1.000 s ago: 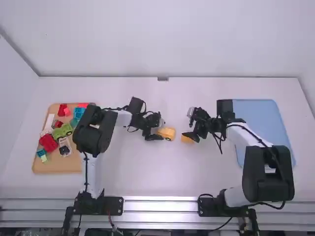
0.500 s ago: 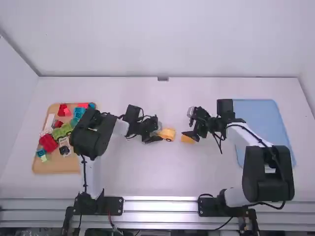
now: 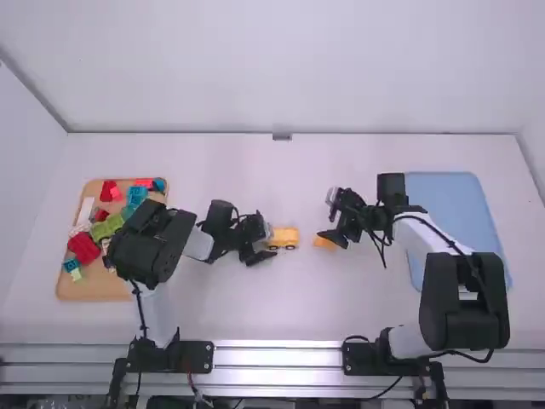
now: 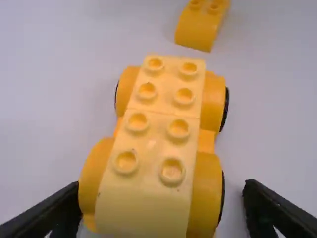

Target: Assemble lego blocks to make yellow taxi

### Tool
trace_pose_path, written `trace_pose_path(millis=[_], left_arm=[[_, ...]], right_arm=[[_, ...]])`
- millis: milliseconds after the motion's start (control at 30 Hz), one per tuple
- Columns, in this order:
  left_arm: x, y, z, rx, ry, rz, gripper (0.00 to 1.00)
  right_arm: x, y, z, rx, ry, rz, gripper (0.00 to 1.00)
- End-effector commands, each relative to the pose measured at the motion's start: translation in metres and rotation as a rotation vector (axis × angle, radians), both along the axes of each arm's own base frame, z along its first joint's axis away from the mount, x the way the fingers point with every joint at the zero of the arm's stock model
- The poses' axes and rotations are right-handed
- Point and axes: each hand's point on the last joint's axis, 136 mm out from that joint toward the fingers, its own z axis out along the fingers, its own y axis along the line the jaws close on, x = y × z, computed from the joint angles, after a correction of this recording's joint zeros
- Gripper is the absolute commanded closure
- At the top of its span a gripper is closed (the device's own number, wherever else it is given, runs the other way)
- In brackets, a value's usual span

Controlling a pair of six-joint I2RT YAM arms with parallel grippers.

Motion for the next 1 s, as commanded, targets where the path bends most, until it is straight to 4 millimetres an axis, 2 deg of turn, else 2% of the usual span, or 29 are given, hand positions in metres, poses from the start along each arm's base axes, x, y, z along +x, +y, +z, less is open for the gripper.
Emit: trace_pose_path(millis=[0,67,267,367,567,767,967], left_arm=[[0.002,-0.003,0.009,-0.008,-0.012,0.006,0.04],[0.006,-0.001,0.010,-0.008,-0.019,0.015,0.00],[0.019,0.005,0.012,0.014,-0.038,0.060,0.01],[0.022,0.000,0.023,-0.028,-0.020,0.061,0.01],[0.024,0.001,0.042,-0.032,-0.035,0.064,0.01],[0.019,0.002,0.061,-0.039,-0.050,0.061,0.01],[0.011,-0.006,0.066,-0.072,-0.040,0.016,0.01]], right_arm=[[-0.012,-0.004,-0.014,-0.036,0.007,0.033,0.02],[-0.018,-0.004,-0.020,-0.037,0.003,0.043,0.02],[-0.027,-0.012,-0.044,-0.009,-0.024,-0.021,0.02],[-0.038,-0.014,-0.046,0.049,-0.045,0.002,0.01],[-0.043,-0.027,-0.046,0.093,-0.069,-0.010,0.01],[-0.019,-0.029,-0.073,0.129,-0.069,0.002,0.01],[-0.010,-0.030,-0.086,0.165,-0.070,0.073,0.01]])
